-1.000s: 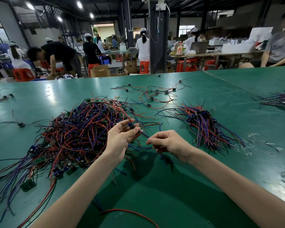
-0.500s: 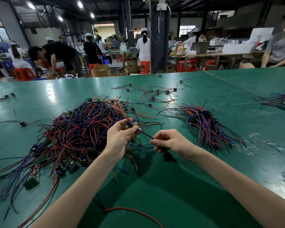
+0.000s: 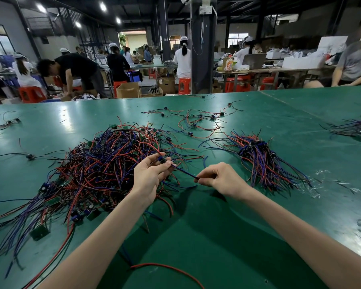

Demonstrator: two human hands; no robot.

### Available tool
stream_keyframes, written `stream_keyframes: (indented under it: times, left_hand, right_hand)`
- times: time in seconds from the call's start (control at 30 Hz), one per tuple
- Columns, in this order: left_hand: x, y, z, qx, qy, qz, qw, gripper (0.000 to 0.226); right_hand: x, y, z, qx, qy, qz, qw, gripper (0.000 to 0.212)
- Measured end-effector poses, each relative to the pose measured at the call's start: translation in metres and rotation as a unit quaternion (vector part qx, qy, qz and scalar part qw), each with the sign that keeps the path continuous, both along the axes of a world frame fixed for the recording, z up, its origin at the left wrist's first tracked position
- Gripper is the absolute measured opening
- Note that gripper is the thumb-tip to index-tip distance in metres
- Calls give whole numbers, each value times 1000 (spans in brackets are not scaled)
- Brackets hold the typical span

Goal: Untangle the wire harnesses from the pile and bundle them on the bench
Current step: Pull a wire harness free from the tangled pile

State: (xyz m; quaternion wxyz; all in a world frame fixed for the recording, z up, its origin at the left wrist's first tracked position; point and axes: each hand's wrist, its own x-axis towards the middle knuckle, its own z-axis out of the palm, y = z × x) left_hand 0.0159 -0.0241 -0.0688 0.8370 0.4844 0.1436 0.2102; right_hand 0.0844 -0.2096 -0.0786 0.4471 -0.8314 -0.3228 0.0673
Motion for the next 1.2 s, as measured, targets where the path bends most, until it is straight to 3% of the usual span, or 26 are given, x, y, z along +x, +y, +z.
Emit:
stream_keyframes:
  times: [0.27, 0.47, 0.77, 0.93, 1.03, 1.2]
  left_hand:
    - [1, 2, -2, -5, -8, 13, 1000, 25]
    - [-3, -1, 2, -2, -17, -1, 1000, 25]
    - [-13, -23, 1, 25, -67, -212, 975, 32]
    - [-13, -24, 0, 24, -69, -253, 965, 31]
    - [-12, -22, 3, 21, -68, -236, 969, 31]
    - [-7, 6, 15, -8, -83, -104, 991, 32]
  right_hand:
    - [7, -4, 0, -37, -9, -82, 996, 12]
    - [9, -4, -1, -72, -21, -78, 994, 5]
    - [11, -8, 3, -86, -1, -129, 988, 6]
    - [8, -7, 3, -86, -17, -126, 988, 5]
    - [4, -4, 2, -97, -32, -130, 986, 7]
    - [0, -5, 5, -56, -14, -54, 997, 9]
